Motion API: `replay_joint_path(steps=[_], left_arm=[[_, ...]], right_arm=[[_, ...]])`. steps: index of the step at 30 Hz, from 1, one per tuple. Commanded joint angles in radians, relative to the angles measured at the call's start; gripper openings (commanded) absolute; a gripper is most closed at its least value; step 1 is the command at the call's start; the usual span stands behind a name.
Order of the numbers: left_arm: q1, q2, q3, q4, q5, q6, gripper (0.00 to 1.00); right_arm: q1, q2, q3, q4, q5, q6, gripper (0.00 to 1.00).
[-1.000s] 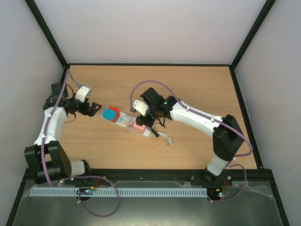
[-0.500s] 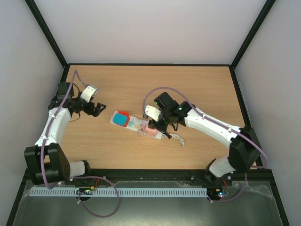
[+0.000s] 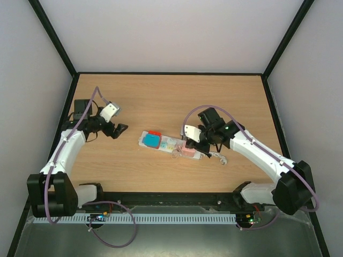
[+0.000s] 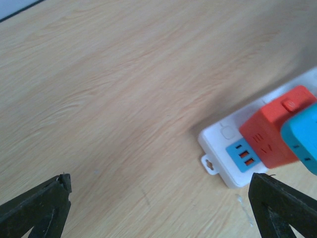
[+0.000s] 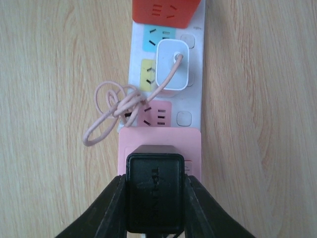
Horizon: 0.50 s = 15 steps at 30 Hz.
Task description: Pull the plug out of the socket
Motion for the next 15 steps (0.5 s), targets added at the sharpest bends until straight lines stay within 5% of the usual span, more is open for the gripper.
replay_joint_path(steps=[1, 3, 5, 15], left_arm=[[-0.042, 0.001, 0.017, -0.072, 0.115, 0.127, 1.0], [-0.081, -0.015, -0.001, -0.052, 0.099, 0.144, 1.0], [-0.119, -0.019, -0.013, -0.024, 0.065, 0.136, 1.0], [-0.223, -0.041, -0.09, -0.013, 0.071, 0.347, 1.0]], right_arm=[[-0.016, 0.008, -0.03, -0.193, 0.054, -0.073, 0.4], [-0.016, 0.01, 0.0, -0.194, 0.041, -0.053, 0.68], [-0.016, 0.018, 0.033, -0.187, 0.03, -0.029, 0.82], [-0.017, 0.061, 0.196, -0.077, -0.099, 0.124, 0.88]])
